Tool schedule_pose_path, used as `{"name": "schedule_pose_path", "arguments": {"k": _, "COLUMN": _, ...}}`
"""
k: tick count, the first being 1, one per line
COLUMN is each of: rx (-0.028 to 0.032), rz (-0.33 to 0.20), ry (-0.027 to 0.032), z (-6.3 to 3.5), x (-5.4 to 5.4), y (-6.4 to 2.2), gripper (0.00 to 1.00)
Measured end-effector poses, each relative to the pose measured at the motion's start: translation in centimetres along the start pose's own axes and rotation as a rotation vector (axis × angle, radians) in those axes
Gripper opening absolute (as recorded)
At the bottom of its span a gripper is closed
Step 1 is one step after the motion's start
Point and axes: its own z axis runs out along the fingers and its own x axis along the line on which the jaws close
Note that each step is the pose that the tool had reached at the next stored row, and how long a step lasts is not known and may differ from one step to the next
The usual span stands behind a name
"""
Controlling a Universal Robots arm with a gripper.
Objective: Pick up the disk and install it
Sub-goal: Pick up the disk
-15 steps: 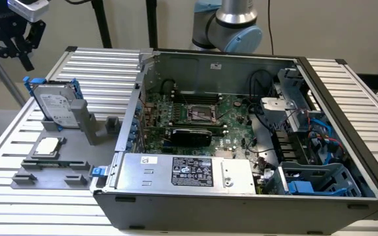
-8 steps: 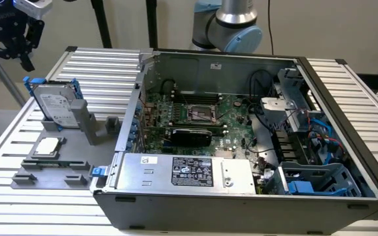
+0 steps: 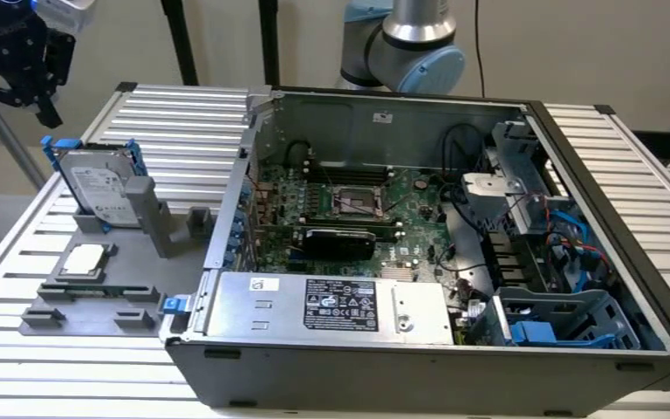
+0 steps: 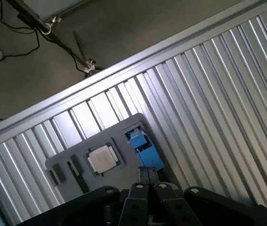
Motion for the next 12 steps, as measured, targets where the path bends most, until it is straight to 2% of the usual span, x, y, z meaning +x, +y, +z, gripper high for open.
{"name": "schedule_pose_path", "arguments": {"k": 5, "rx": 0.0024, "rz": -0.091, "ry": 0.0014, "z": 0.15, "x": 0.00, "y": -0.01, "gripper": 0.00}}
{"name": "schedule_pose_path", "arguments": {"k": 12, "rx": 0.0008, "rz": -0.218, "ry": 0.0049, "z": 0.45, "x": 0.01, "y": -0.02, "gripper": 0.00}}
